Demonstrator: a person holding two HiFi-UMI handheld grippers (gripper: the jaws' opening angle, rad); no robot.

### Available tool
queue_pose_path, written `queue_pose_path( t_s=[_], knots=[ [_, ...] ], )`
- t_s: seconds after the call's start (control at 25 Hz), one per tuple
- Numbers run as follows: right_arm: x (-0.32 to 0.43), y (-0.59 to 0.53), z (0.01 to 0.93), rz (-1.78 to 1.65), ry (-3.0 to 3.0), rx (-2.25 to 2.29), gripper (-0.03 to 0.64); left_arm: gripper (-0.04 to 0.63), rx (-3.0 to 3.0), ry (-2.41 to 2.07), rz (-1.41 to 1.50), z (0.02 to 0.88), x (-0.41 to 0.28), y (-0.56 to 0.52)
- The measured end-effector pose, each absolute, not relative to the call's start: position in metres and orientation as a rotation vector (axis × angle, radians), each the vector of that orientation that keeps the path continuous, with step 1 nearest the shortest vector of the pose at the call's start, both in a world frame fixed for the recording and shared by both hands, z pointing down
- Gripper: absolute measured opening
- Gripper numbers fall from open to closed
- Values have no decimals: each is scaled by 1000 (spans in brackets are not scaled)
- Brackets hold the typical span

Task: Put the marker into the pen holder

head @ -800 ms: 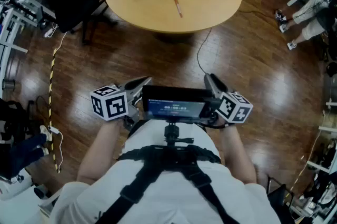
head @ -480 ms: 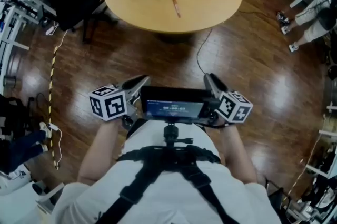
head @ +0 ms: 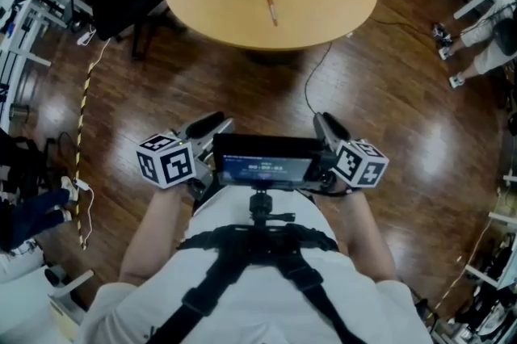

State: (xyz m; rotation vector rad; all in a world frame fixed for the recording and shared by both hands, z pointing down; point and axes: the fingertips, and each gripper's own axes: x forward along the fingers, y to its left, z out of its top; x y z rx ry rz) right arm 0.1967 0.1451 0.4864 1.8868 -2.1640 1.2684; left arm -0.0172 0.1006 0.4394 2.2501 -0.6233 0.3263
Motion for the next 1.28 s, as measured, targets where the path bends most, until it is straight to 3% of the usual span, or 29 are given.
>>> queue_pose_path(
  t_s=[0.56, 1.28],
  knots=[
    [189, 110, 484, 1176, -2173, 1834, 98, 160, 2249, -625, 285, 437, -20, 58],
    [143, -44, 479, 1130, -2020, 1910, 98, 156, 2302, -426, 317, 432, -48, -124]
  ],
)
